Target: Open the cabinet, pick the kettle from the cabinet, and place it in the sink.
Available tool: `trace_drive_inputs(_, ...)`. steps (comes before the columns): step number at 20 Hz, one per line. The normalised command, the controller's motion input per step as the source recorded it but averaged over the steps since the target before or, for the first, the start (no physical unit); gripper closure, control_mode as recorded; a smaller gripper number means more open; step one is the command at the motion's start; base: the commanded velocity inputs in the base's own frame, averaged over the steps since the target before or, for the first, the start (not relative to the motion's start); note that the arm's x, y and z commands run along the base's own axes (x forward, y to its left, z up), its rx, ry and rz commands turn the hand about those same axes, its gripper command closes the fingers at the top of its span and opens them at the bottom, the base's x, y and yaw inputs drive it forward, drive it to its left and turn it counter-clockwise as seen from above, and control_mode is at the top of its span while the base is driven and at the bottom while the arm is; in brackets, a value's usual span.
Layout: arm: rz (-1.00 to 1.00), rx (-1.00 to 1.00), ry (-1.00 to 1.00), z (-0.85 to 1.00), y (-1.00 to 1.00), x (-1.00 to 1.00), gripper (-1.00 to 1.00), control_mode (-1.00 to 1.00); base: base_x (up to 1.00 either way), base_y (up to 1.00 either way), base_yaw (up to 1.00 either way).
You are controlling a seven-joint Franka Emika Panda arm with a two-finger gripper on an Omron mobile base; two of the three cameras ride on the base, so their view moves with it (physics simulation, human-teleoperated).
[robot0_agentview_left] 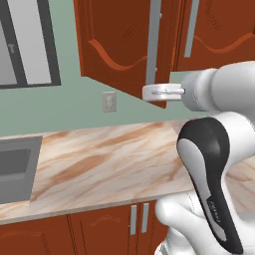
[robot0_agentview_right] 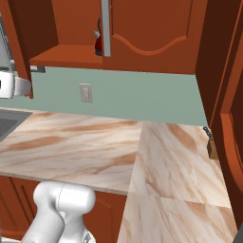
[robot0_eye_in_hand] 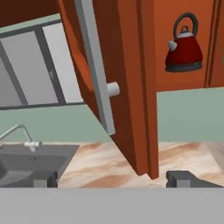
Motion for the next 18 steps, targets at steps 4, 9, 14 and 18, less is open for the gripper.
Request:
trace_drive_inputs(4,-0.19,0.18,0.05,0.05,-0.44,-0.11,-1.00,-1.00,0.00,0.00,0.00)
trace_drive_inputs(9,-0.02,0.29,0.02,0.07,-0.52,-0.15,-1.00,-1.00,0.00,0.00,0.00)
trace_drive_inputs(14,0.00,0.37,0.02,0.10,-0.50,-0.12,-1.00,-1.00,0.00,0.00,0.00)
trace_drive_inputs(18,0.00,0.40,0.11,0.06,-0.41,0.02,-1.00,-1.00,0.00,0.00,0.00)
